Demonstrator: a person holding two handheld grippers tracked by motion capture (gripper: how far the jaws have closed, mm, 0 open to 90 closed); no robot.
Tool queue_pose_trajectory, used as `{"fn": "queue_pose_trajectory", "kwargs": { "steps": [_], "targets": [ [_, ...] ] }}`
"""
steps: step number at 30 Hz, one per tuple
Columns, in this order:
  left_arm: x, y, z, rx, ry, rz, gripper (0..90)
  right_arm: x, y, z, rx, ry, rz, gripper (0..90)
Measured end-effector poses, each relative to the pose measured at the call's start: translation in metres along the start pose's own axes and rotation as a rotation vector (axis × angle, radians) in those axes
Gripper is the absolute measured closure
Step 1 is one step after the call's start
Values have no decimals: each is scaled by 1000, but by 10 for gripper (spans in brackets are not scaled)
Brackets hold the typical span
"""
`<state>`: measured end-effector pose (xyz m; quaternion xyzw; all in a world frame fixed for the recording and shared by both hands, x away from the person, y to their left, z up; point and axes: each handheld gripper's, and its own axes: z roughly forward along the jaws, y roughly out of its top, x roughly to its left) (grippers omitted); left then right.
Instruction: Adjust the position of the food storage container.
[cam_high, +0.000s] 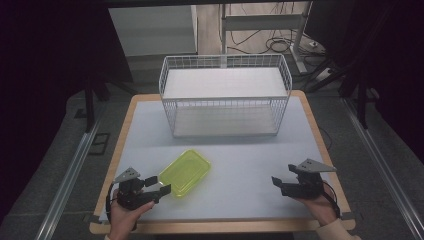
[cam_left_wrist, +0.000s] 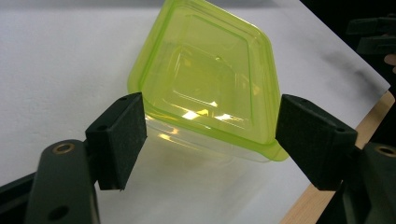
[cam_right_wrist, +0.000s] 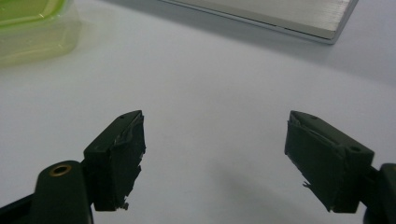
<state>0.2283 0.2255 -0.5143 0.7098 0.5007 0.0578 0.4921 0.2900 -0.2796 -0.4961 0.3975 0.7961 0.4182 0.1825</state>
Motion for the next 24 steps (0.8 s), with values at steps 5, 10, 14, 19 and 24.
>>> {"fn": "queue_pose_trajectory", "kwargs": {
  "steps": [5,10,14,19,24],
  "targets": [
    [1,0,-2,-7,7,-8,251,0,1,-3,-9,7,9,225],
    [-2,1,-4,-13,14,-5,272,1,0,0,20,2,-4,233],
    [-5,3,-10,-38,5,2,414,2,-1,1,32,1,-6,240],
    [-10,6,-16,-46,-22,22,658,1,-1,1,34,-3,-2,242],
    [-24,10,-9,21,-62,67,900,1,-2,2,39,-3,-2,244]
  ]
}}
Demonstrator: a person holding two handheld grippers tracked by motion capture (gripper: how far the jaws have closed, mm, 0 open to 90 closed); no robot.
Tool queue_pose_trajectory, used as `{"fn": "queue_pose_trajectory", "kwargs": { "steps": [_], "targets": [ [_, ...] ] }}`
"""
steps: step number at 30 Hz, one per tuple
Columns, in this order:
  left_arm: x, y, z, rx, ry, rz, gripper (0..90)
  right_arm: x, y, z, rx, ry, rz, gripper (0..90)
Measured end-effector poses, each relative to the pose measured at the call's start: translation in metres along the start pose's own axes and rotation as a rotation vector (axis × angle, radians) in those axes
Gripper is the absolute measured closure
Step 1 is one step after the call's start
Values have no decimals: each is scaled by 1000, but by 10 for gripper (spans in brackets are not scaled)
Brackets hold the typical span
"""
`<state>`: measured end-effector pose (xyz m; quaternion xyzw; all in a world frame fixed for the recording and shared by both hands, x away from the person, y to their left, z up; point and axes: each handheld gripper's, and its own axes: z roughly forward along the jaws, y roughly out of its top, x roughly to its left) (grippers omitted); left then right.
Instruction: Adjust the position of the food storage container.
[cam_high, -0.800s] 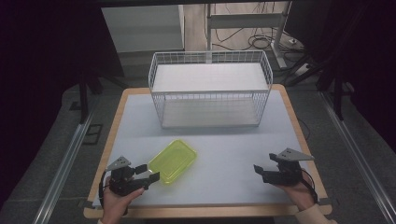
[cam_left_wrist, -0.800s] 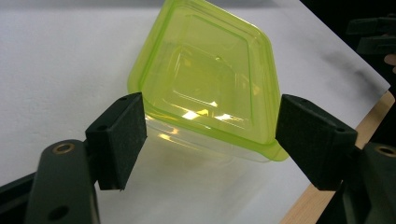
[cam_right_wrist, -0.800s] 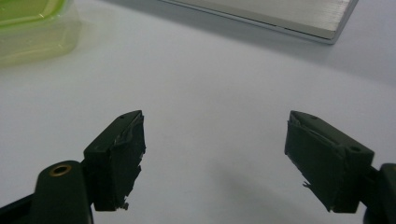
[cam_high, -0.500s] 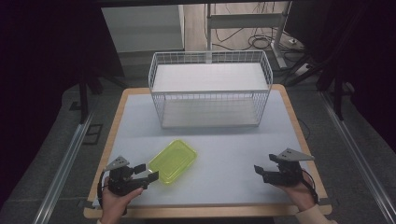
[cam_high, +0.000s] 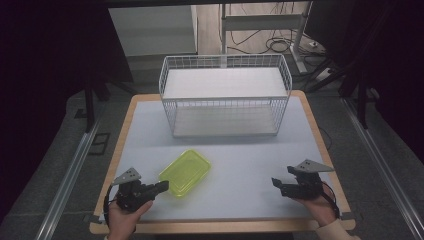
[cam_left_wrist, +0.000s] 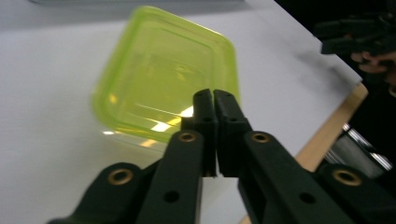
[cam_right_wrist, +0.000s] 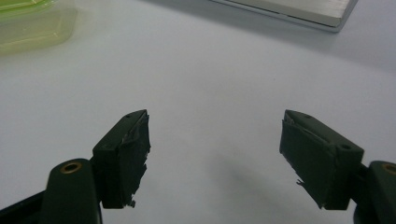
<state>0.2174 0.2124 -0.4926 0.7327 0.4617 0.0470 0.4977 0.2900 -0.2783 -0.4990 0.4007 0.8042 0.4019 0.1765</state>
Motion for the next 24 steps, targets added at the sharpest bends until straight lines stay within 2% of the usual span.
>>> {"fn": "queue_pose_trajectory", "kwargs": {
  "steps": [3,4,7,11,17,18,24],
  "targets": [
    [-5,1,3,18,-7,16,900,0,0,0,4,1,0,246],
    [-11,3,7,35,-17,32,900,0,-1,1,6,0,-1,247],
    [-16,4,11,53,-29,38,900,0,-1,1,6,-1,1,247],
    [-32,4,26,115,-47,72,900,1,-1,2,8,1,3,247],
    [-44,3,41,167,-41,101,900,2,0,2,10,3,1,247],
    [-48,2,46,187,-31,112,900,2,0,2,11,4,0,247],
    [-50,0,57,227,-6,121,900,2,-1,3,12,1,-5,247]
  ]
}}
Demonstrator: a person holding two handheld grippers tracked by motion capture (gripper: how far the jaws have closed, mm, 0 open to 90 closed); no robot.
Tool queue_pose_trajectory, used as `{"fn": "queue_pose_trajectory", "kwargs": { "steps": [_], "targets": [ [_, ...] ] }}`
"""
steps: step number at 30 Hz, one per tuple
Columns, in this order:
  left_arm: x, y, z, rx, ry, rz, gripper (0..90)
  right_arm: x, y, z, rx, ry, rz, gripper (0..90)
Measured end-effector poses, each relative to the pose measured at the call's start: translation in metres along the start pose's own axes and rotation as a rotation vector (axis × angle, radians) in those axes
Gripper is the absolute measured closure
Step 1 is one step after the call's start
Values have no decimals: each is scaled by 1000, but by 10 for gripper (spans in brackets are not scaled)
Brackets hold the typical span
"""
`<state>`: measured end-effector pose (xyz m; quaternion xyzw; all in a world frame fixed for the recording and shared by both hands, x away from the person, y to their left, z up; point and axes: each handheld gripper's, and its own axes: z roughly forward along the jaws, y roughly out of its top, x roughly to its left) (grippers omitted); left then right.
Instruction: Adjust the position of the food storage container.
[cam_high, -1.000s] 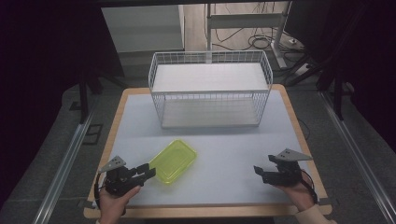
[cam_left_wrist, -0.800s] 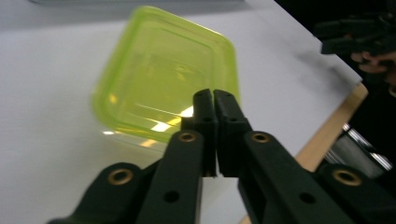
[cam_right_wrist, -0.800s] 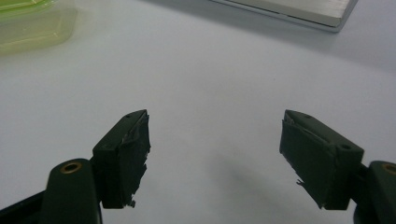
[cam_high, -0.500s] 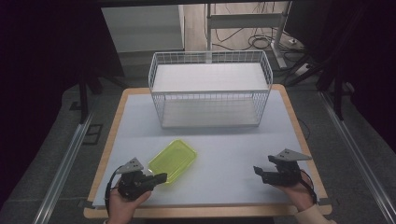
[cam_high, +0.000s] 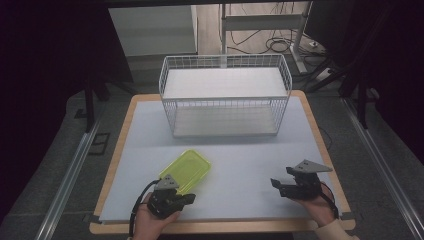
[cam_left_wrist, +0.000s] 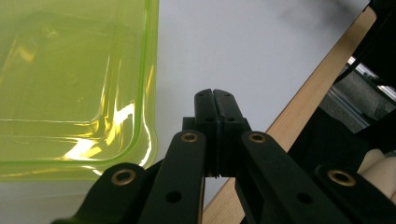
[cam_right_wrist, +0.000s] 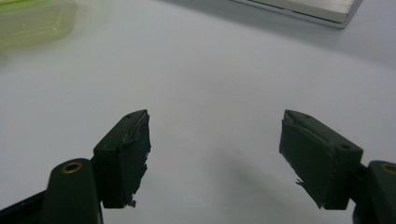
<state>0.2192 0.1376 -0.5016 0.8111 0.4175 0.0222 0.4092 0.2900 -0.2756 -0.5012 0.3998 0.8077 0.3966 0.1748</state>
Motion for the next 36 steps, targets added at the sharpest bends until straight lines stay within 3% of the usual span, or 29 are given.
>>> {"fn": "queue_pose_trajectory", "kwargs": {
  "steps": [10,19,36],
  "targets": [
    [7,-3,3,28,36,-8,900,0,0,1,1,-1,-8,246],
    [11,-7,1,38,43,-18,900,0,0,1,0,-3,-5,244],
    [41,-18,-19,26,101,-94,900,0,0,0,-1,-1,-9,243]
  ]
}}
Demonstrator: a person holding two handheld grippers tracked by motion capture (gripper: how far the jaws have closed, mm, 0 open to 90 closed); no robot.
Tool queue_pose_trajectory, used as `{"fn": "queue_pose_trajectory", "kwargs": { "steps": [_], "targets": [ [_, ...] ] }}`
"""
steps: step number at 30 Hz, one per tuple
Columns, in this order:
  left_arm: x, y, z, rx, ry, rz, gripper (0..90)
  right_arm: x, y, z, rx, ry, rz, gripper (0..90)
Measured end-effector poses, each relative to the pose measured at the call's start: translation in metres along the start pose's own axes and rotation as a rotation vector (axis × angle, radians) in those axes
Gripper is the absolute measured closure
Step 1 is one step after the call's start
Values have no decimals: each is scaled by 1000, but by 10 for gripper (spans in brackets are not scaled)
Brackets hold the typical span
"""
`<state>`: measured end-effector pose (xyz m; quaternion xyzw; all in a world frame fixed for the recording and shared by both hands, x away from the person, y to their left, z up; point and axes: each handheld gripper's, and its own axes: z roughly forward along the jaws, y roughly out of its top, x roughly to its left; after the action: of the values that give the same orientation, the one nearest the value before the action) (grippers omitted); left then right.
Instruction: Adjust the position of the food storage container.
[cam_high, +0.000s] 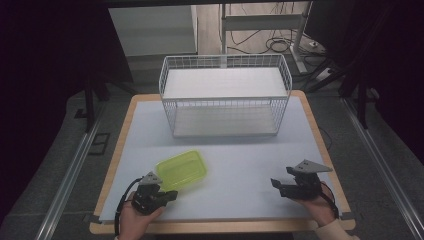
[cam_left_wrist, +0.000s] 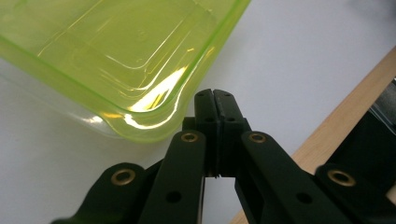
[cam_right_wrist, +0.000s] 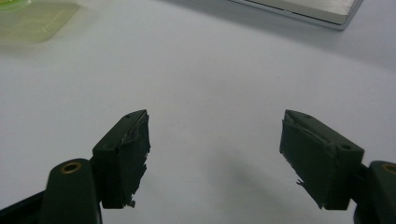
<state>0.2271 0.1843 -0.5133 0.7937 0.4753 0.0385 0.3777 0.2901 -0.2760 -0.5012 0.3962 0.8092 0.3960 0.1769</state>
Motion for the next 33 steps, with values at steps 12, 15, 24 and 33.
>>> {"fn": "queue_pose_trajectory", "kwargs": {
  "steps": [12,15,24,33],
  "targets": [
    [18,0,-3,-7,45,-33,900,1,0,1,3,2,-5,243],
    [21,0,-4,-9,50,-41,900,1,0,1,4,3,-5,243],
    [34,5,-8,-25,53,-72,900,1,0,2,7,3,-7,242],
    [18,2,-26,-66,18,-43,900,1,0,1,5,1,-9,243]
  ]
}}
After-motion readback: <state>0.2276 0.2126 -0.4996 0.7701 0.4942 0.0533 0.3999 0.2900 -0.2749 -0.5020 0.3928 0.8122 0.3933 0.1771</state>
